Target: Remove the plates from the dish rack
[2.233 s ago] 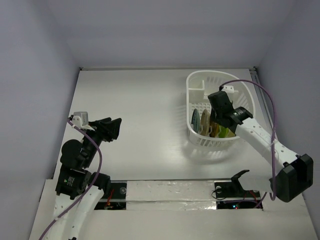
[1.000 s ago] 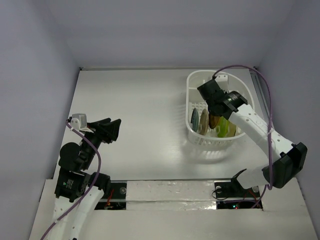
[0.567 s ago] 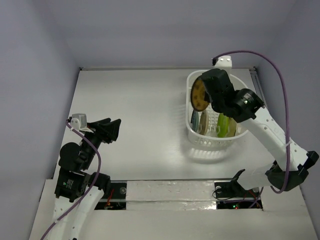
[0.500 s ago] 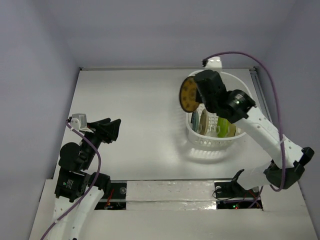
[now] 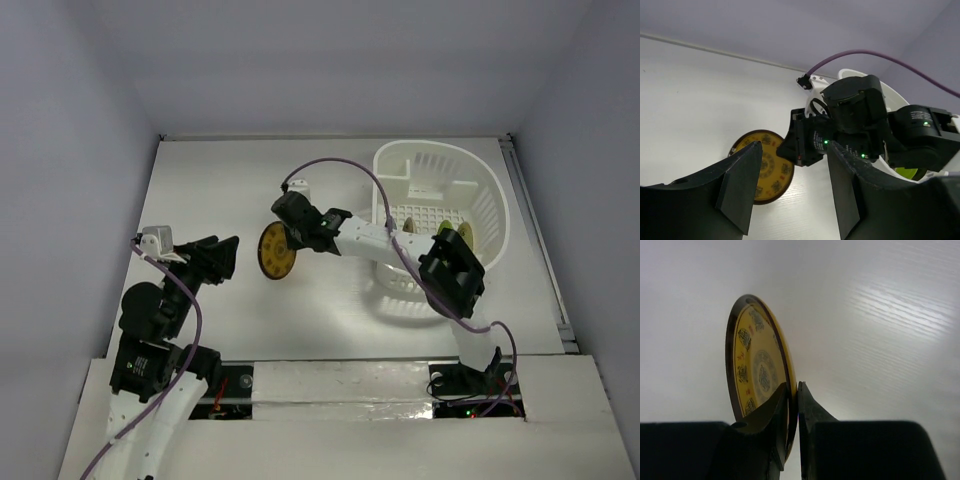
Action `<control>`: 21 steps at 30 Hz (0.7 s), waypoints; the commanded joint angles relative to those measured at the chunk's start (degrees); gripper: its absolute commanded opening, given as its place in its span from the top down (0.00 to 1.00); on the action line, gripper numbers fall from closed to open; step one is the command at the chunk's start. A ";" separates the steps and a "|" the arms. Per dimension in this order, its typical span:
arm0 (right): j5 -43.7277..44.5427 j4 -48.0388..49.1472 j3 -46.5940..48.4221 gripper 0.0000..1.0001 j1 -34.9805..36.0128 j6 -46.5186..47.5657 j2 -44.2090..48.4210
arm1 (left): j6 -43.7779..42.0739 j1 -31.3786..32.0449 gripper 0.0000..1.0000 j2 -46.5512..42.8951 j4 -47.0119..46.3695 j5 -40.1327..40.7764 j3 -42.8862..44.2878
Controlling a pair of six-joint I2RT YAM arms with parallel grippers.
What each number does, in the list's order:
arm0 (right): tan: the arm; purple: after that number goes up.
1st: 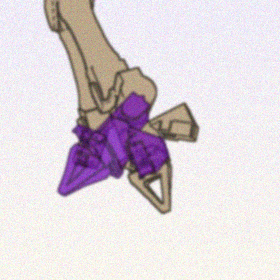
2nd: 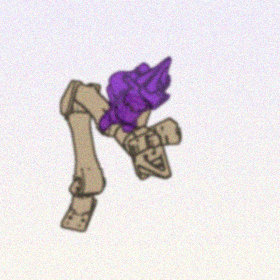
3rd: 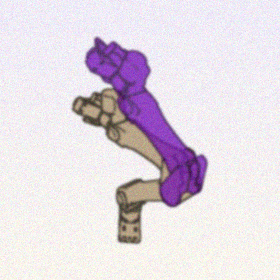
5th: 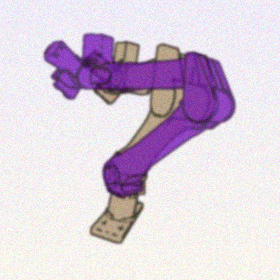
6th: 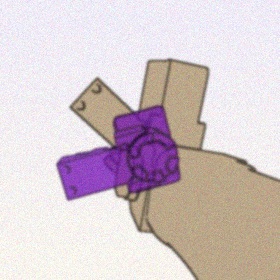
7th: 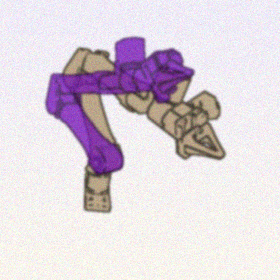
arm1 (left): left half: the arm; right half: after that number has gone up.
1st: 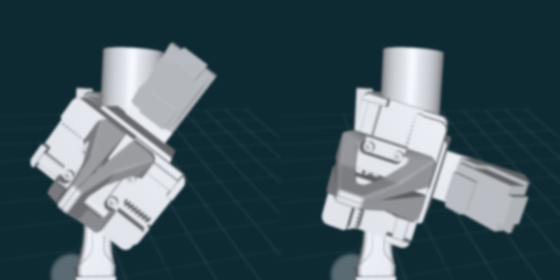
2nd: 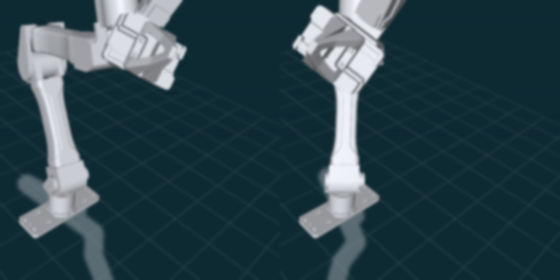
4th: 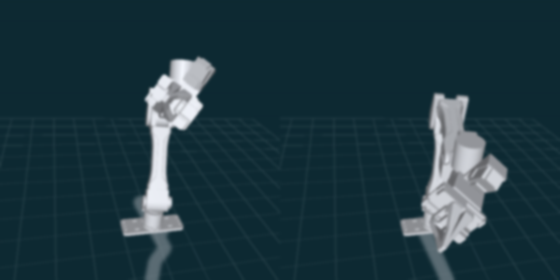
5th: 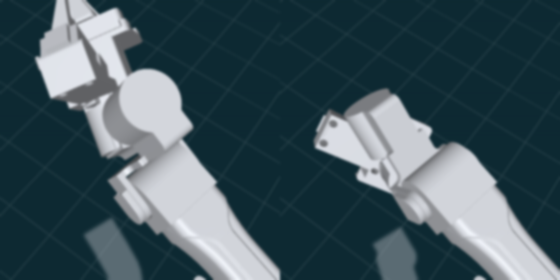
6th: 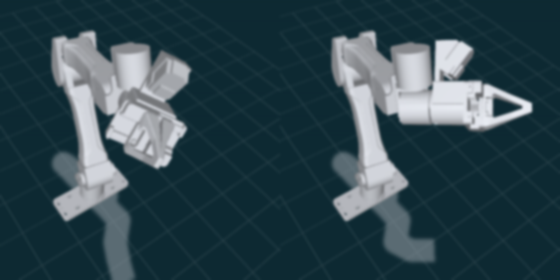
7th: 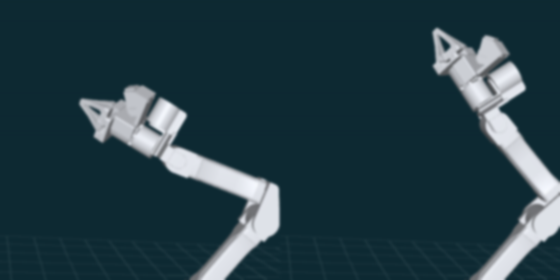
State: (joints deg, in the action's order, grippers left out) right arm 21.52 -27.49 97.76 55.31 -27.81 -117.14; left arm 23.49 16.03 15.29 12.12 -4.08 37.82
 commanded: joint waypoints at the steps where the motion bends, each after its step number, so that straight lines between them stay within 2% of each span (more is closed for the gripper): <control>1: -0.69 10.07 -1.58 1.00 -0.55 -3.91 1.31 | 0.42 -0.30 0.49 0.97 -1.48 0.47 0.58; 5: 2.73 11.83 -6.06 1.00 -0.55 -7.16 0.07 | 0.42 -0.30 0.49 1.23 -1.57 0.03 0.41; 6: 3.61 12.36 -7.04 0.97 -0.55 -7.69 -0.02 | 0.42 -0.30 0.49 1.23 -1.66 0.03 0.41; 7: 4.49 12.80 -7.75 0.88 -0.55 -8.39 -0.54 | 0.42 -0.30 0.49 1.50 -1.66 -0.05 0.50; 10: 5.90 11.85 -8.29 0.73 -0.55 -8.84 -2.29 | 0.42 -0.30 0.49 1.76 -1.75 -0.40 0.41; 13: 5.99 11.75 -8.98 0.69 -0.55 -9.28 -3.88 | 0.42 -0.30 0.50 2.02 -1.75 -0.49 0.32; 16: 6.26 12.45 -10.65 0.58 -0.55 -9.54 -3.36 | 0.42 -0.30 0.50 2.11 -1.92 -0.76 0.32; 21: 6.52 11.67 -10.92 0.57 -0.55 -8.49 -2.13 | 0.42 -0.30 0.50 2.20 -1.84 -0.76 0.32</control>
State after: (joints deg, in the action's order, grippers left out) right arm 25.74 -16.51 86.67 54.74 -36.84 -120.46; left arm 23.49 16.03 16.71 12.29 -4.27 37.82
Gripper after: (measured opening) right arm 0.429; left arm 0.504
